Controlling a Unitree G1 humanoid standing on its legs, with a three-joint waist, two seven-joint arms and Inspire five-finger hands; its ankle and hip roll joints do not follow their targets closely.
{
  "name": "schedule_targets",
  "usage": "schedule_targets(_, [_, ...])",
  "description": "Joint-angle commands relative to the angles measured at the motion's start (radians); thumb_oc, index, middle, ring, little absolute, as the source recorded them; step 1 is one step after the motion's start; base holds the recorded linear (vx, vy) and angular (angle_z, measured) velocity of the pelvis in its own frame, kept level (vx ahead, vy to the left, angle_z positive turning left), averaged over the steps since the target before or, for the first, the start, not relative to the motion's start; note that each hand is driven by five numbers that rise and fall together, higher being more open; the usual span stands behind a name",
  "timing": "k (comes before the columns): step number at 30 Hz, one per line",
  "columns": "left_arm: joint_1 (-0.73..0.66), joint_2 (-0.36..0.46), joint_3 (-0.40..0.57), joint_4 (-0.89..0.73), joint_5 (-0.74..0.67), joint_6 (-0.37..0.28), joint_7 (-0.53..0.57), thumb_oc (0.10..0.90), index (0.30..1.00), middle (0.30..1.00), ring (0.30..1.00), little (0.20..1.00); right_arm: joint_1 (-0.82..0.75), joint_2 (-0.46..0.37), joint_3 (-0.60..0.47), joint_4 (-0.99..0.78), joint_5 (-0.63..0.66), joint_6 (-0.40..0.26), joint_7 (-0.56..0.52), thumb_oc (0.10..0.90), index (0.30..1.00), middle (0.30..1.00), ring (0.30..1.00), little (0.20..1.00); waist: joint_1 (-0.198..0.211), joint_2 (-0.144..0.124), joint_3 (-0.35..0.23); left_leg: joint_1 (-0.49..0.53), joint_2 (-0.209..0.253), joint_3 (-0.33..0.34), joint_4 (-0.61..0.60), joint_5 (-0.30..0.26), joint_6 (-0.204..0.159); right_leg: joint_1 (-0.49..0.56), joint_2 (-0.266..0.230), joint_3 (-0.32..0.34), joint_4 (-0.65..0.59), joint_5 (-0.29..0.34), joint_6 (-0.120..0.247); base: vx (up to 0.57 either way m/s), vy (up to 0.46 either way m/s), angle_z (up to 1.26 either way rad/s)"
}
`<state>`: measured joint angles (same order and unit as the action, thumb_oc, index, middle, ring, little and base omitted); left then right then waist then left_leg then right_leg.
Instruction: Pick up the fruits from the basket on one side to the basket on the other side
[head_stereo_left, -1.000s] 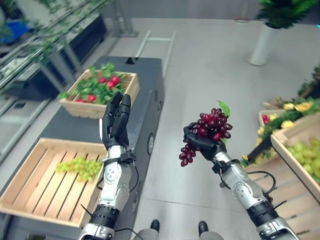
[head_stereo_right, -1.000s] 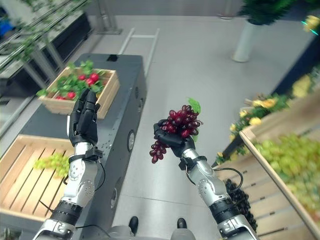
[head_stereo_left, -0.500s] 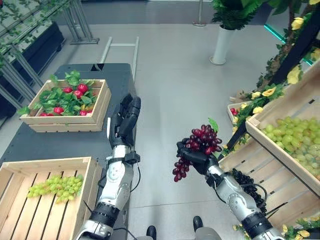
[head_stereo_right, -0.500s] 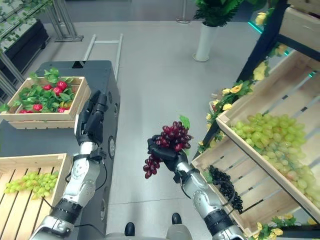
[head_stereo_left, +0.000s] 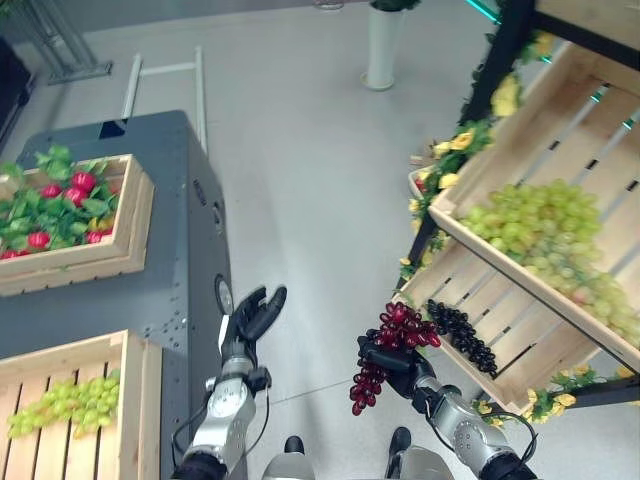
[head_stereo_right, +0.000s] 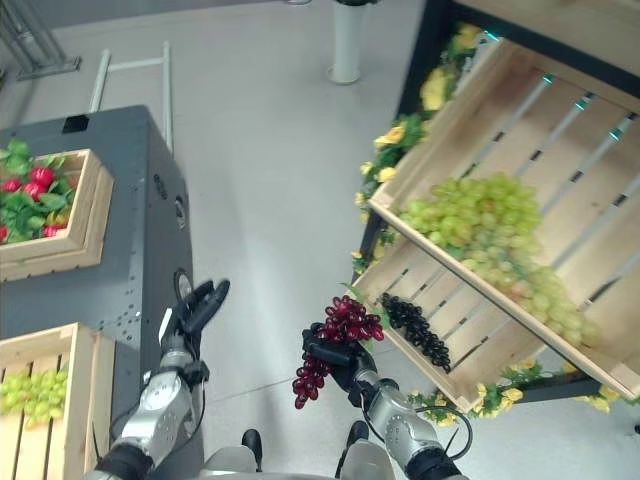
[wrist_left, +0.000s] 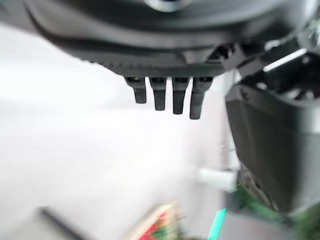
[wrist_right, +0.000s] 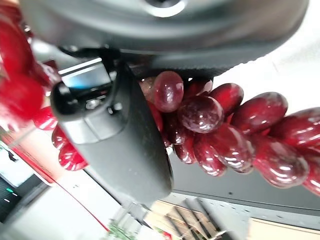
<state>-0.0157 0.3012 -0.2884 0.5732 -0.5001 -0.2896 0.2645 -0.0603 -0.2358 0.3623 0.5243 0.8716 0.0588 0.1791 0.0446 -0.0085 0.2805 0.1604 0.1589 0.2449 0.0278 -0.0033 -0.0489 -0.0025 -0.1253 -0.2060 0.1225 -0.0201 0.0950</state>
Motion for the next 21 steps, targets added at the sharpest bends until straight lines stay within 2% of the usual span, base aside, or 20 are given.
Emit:
schedule_targets(1, [-0.08, 0.001, -0.019, -0.035, 0.074, -0.106, -0.03, 0.8, 0.9, 0.9, 0.9, 0.9, -0.033, 0.03, -0.034, -0.097, 0.018, -0.134, 0.05, 0.4, 0.3, 0.3, 0.3, 0.3, -0.036, -0.045, -0.045, -0.107, -0.086, -0.045, 0.137, -0.094, 0.037, 0.086, -0.076, 0.033, -0.05, 0.043, 0.038, 0.06, -0.057, -0.18])
schedule_targets(6, [-0.086, -0.009, -0.039, -0.033, 0.072, -0.117, -0.028, 0.8, 0.9, 0.9, 0.9, 0.9, -0.051, 0.017, -0.049, -0.085, 0.014, -0.165, 0.012, 0.4, 0.3, 0.3, 0.3, 0.3, -0.047, -0.038, -0.017, -0.137, -0.089, -0.042, 0.157, -0.099, 0.034, 0.04, -0.077, 0.03, -0.02, 0.034, 0.034, -0.04, -0.046, -0.11])
schedule_targets(11, [-0.12, 0.001, -0.057, -0.052, 0.065, -0.117, -0.035, 0.8, 0.9, 0.9, 0.9, 0.9, -0.124, -0.006, -0.08, -0.079, 0.046, -0.22, -0.035, 0.4, 0.3, 0.3, 0.3, 0.3, -0.051, -0.026, 0.052, -0.197, -0.098, -0.043, 0.185, -0.097, 0.037, -0.019, -0.076, 0.024, 0.024, 0.032, 0.027, -0.14, -0.008, -0.08])
schedule_targets(14, [-0.12, 0.031, -0.061, -0.077, 0.07, -0.114, -0.011, 0.8, 0.9, 0.9, 0.9, 0.9, -0.162, 0.0, -0.097, -0.098, 0.06, -0.251, -0.064, 0.4, 0.3, 0.3, 0.3, 0.3, -0.056, -0.001, 0.121, -0.22, -0.08, -0.045, 0.199, -0.09, 0.051, -0.186, -0.11, 0.038, 0.278, 0.084, 0.048, -0.17, -0.08, -0.03])
schedule_targets(17, [-0.105, 0.043, -0.044, -0.086, 0.056, -0.103, -0.016, 0.8, 0.9, 0.9, 0.9, 0.9, -0.172, 0.012, -0.123, -0.081, 0.083, -0.264, -0.067, 0.4, 0.3, 0.3, 0.3, 0.3, -0.047, -0.004, 0.137, -0.22, -0.067, -0.033, 0.208, -0.095, 0.041, -0.195, -0.16, 0.006, 0.244, 0.107, 0.053, 0.0, -0.248, -0.14])
schedule_targets(18, [-0.096, 0.037, -0.029, -0.07, 0.02, -0.102, -0.022, 0.8, 0.9, 0.9, 0.9, 0.9, -0.177, 0.019, -0.13, -0.048, 0.082, -0.266, -0.061, 0.4, 0.3, 0.3, 0.3, 0.3, -0.038, -0.006, 0.126, -0.213, -0.05, -0.018, 0.207, -0.095, 0.026, -0.127, -0.164, -0.036, 0.147, 0.074, 0.048, 0.08, -0.295, -0.04])
schedule_targets(20, [-0.063, 0.006, -0.006, -0.058, -0.085, -0.095, -0.013, 0.8, 0.9, 0.9, 0.9, 0.9, -0.166, 0.024, -0.126, -0.056, 0.074, -0.259, -0.108, 0.4, 0.3, 0.3, 0.3, 0.3, -0.056, -0.007, 0.112, -0.211, -0.021, -0.024, 0.24, -0.093, 0.001, -0.098, -0.117, -0.017, 0.098, 0.038, 0.023, 0.1, -0.261, 0.04])
schedule_targets(21, [-0.055, -0.005, 0.005, -0.056, -0.119, -0.092, -0.02, 0.8, 0.9, 0.9, 0.9, 0.9, -0.161, 0.025, -0.129, -0.058, 0.068, -0.26, -0.114, 0.4, 0.3, 0.3, 0.3, 0.3, -0.058, -0.011, 0.11, -0.212, -0.011, -0.018, 0.261, -0.093, -0.008, -0.084, -0.114, -0.026, 0.082, 0.038, 0.013, 0.11, -0.195, -0.06])
